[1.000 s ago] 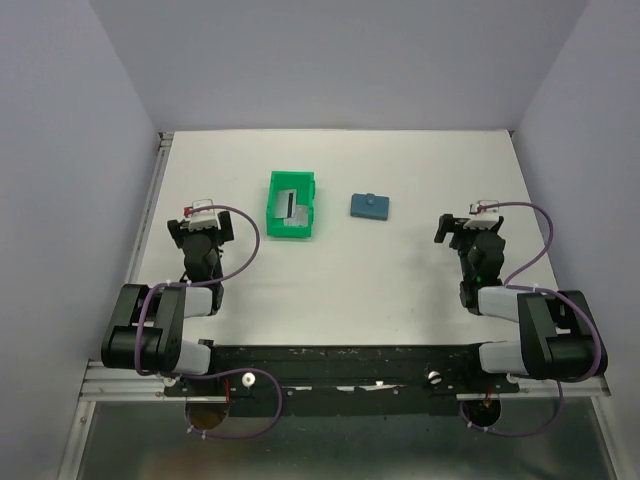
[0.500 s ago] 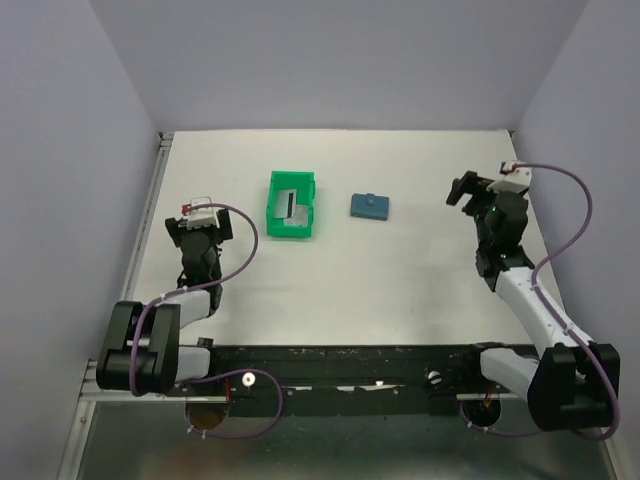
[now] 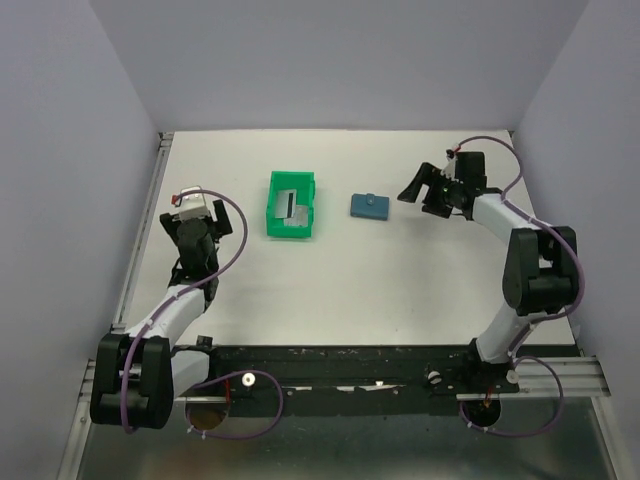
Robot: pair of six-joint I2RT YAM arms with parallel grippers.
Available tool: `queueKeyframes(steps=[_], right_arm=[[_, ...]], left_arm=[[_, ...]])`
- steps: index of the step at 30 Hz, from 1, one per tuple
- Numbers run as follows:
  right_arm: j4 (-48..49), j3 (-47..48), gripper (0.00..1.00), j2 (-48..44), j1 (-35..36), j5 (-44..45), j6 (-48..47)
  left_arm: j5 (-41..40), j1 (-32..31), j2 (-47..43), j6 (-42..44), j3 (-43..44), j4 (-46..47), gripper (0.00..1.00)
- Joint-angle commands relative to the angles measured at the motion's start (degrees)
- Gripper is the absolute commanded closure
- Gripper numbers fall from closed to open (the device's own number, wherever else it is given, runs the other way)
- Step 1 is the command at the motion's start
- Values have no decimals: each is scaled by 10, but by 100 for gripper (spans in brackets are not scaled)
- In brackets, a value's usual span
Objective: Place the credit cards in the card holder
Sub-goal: Pick up the card holder from the center of the board.
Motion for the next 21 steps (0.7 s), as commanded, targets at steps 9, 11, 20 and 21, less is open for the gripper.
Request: queueKeyframes(steps=[9, 11, 20, 21], right_arm=[[-52, 126, 12, 178, -2, -137, 61], [-54, 146, 15, 201, -2, -144, 66], [-88, 218, 21, 270, -2, -156, 73], [-90, 228, 22, 275, -2, -161, 72]], left_arm=[[-88, -2, -8, -87, 50, -140, 1], [-91, -2, -11, -94, 48, -139, 1], [-23, -2, -32, -67, 25, -111, 1], [-27, -3, -30, -68, 28, -112, 1]])
